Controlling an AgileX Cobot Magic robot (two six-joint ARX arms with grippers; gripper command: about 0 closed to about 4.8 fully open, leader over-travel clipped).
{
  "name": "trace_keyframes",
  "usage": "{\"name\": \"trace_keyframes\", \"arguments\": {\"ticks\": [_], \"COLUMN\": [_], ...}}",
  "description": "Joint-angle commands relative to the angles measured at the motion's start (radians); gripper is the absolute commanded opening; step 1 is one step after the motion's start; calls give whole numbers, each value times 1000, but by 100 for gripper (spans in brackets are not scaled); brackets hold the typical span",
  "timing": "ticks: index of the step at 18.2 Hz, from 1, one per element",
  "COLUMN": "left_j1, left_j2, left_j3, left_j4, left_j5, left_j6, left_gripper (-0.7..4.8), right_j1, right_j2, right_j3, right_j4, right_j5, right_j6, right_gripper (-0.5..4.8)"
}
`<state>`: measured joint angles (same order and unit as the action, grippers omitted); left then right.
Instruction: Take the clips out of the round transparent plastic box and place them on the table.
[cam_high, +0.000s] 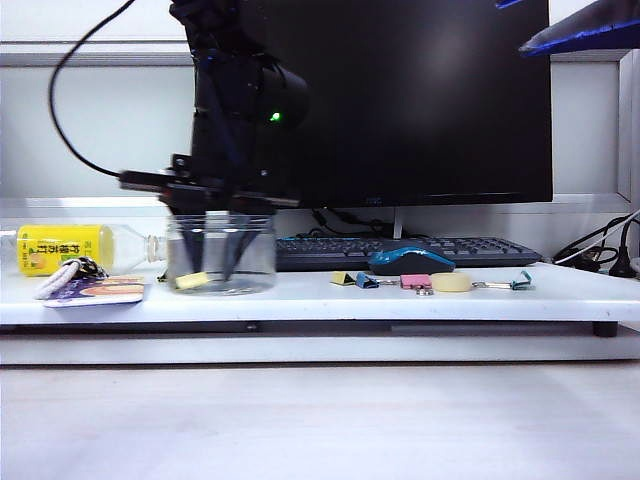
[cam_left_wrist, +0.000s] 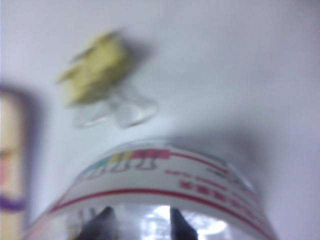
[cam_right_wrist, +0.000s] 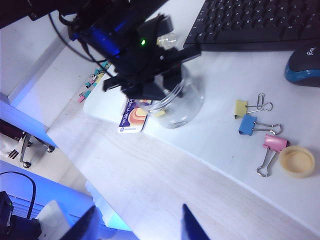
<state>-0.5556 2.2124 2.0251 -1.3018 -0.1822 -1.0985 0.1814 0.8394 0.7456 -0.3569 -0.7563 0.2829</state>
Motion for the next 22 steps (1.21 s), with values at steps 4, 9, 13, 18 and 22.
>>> {"name": "trace_keyframes", "arguments": {"ticks": [4, 9, 13, 18, 22], "left_j1": [-2, -3, -6, -23, -23], "left_j2": [6, 4, 4, -27, -49], "left_j3": [65, 76, 77, 82, 140], "left_j4": [58, 31, -13, -70, -130], "left_j5": [53, 72, 74, -11, -42], "left_j6": [153, 290, 424, 590, 735], "left_gripper": [152, 152, 152, 152, 143], "right_j1": [0, 0, 0, 0, 0], "right_j2": [19, 22, 22, 22, 22], "right_j3": [2, 2, 2, 2, 2], "right_j4": [3, -6, -10, -14, -15], "right_j5": [-5, -4, -4, -2, -2], "right_j6": [-18, -22, -22, -22, -22], "right_gripper": [212, 212, 212, 212, 212]}}
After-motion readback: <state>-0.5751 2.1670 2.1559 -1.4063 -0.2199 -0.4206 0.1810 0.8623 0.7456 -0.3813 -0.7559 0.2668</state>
